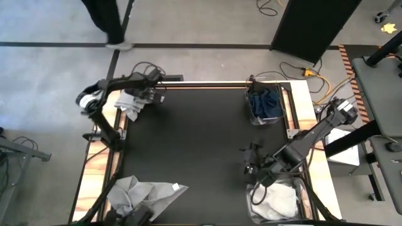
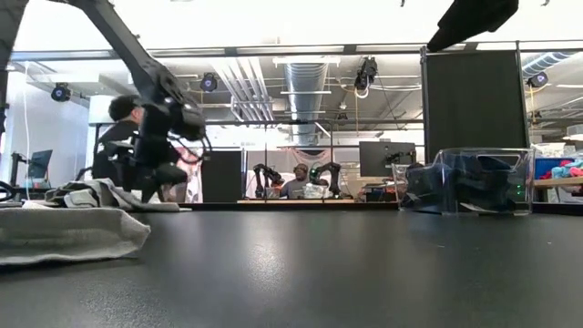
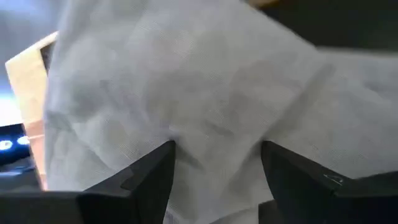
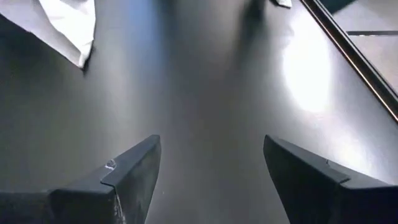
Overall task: Sort towels by color in basket
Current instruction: Put the top gray towel into the bottom transparent bin
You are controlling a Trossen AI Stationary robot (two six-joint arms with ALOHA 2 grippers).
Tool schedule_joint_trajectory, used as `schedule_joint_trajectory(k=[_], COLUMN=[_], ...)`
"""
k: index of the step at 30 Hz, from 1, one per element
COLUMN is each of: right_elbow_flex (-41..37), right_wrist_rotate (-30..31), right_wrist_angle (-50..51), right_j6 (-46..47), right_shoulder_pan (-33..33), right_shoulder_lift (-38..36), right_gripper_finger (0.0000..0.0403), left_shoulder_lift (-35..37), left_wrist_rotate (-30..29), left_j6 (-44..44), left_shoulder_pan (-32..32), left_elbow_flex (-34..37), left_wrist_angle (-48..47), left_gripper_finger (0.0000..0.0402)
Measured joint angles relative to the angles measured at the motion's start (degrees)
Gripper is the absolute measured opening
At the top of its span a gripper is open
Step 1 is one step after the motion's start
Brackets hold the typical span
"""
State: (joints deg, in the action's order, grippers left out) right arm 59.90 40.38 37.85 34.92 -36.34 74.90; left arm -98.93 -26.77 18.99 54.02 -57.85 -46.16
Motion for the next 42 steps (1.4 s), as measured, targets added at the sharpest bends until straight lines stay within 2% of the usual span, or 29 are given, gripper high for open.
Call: schedule_joint_trajectory(k=[4,7,10,12,18,22,25,30,33,37,42], right_elbow_flex=[0.03,0.21,0.35,0.35,0.25,0.10,-0.11,-0.81,-1.46,-2.66,-4.58], right_wrist_rotate=[-0.03,0.00,0.00,0.32,3.70,3.75,3.56,-3.68,-4.72,-4.87,-7.90], right_wrist_angle=[0.07,0.08,0.03,-0.05,-0.11,-0.45,-0.44,-0.46,-0.70,-2.57,-10.68], right_j6=[-0.03,-0.02,-0.01,0.22,-0.27,-1.10,-1.56,-1.97,-3.13,-6.01,-10.15], right_shoulder_pan=[0.00,0.00,0.00,0.00,0.68,2.31,3.65,7.01,8.78,10.57,12.07], right_shoulder_lift=[1.26,1.73,1.83,1.82,2.04,2.09,2.09,2.09,2.07,2.11,2.13], right_gripper_finger=[0.0278,0.0273,0.0265,0.0259,0.0242,0.0233,0.0229,0.0229,0.0234,0.0248,0.0271], left_shoulder_lift=[-5.42,-7.07,-7.52,-7.15,-4.59,-4.24,-4.50,-5.56,-5.97,-5.96,-5.58], left_wrist_rotate=[-0.44,-0.64,-0.78,-0.27,9.16,17.02,20.65,22.20,22.15,21.60,16.88], left_j6=[-1.88,-3.27,-3.72,-3.90,-5.57,-6.79,-9.49,-14.49,-15.35,-17.64,-19.63], left_shoulder_pan=[-1.41,-2.83,-5.02,-7.08,-18.41,-29.37,-37.92,-50.72,-56.14,-60.04,-61.64], left_elbow_flex=[-2.69,-3.18,-2.85,-2.73,-2.43,-2.37,-2.34,-2.34,-2.34,-2.36,-2.36], left_wrist_angle=[-4.04,-3.92,-3.08,-2.18,4.30,13.96,23.39,36.63,42.58,45.53,44.72], left_gripper_finger=[0.0183,0.0122,0.0039,0.0012,0.0008,0.0004,0.0003,0.0004,0.0011,0.0033,0.0091])
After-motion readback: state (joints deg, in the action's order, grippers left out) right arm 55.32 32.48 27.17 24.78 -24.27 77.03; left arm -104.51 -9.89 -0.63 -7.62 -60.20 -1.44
